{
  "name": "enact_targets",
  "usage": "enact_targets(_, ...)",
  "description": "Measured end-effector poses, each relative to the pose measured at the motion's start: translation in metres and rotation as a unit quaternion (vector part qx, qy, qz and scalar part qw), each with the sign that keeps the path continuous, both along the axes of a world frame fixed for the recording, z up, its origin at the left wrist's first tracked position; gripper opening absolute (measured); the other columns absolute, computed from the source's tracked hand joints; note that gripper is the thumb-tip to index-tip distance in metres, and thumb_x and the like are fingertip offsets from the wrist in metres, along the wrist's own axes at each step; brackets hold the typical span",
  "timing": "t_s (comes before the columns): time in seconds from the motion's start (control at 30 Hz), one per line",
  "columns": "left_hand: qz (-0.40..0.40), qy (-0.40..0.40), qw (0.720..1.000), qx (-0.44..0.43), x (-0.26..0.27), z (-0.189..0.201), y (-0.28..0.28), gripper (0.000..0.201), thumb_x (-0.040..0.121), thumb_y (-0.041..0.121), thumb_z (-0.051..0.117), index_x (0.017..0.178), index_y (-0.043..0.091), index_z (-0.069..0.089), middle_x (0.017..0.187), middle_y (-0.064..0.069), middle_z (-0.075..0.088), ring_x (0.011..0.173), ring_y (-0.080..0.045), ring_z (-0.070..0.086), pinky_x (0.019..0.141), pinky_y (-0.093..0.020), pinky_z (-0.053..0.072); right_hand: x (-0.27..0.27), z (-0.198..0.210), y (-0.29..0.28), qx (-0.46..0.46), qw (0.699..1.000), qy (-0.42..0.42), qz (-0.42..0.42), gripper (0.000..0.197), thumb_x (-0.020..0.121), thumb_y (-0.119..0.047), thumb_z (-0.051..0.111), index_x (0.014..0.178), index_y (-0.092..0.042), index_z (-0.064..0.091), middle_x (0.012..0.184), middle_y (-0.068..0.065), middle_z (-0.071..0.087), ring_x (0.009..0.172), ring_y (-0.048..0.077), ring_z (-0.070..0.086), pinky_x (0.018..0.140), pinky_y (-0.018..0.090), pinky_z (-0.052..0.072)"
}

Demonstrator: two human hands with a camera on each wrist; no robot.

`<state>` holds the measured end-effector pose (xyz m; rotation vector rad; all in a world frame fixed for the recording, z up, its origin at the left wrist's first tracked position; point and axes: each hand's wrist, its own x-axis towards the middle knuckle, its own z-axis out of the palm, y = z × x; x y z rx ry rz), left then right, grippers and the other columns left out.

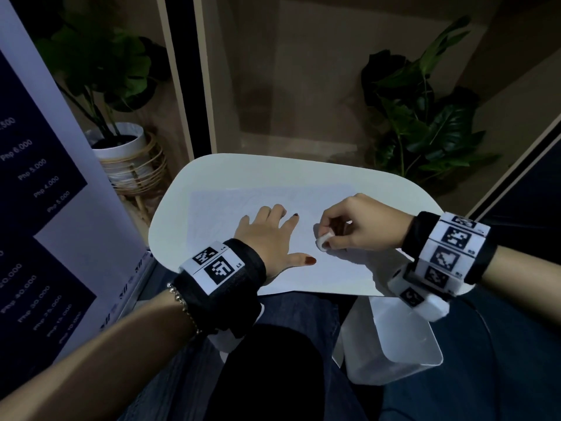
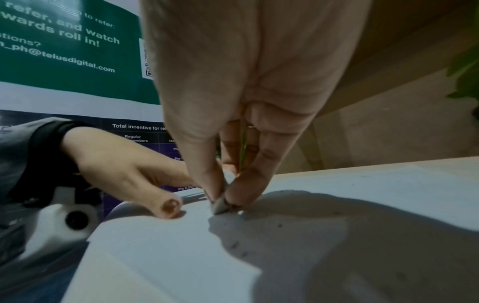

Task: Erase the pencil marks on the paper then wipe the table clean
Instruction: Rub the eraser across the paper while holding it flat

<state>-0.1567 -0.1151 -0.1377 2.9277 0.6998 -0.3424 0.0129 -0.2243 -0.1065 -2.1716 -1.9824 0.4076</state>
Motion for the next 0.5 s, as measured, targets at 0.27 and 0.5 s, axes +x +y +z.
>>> enact_targets(0.27,0.011,0.01,1.0,-0.027,0.0,-0.003,0.002,0.089,0.09,0.074,0.033,0.157,0.026,-0.001,0.164,0.003,-0.007,0.15,-0.021,-0.005,0.119,-0.052,0.01,0.003,0.004,0.024,0.027,0.996,-0.062,-0.056,0.011,0.084,-0.024,0.071,0.09,-0.015,0.075,0.072,-0.008,0.064,0.069,0.007,0.057,0.061,0.01,0.037)
enact_targets(0.5,0.002,0.029,0.999,-0.026,0.0,-0.002,0.003,0.089,0.089,0.075,0.031,0.157,0.03,-0.004,0.164,0.002,-0.01,0.15,-0.021,-0.007,0.118,-0.054,0.009,-0.007,0.007,0.031,-0.002,0.999,-0.033,-0.003,0.009,0.082,-0.024,0.073,0.089,-0.02,0.075,0.076,-0.011,0.069,0.069,0.001,0.059,0.066,0.01,0.042)
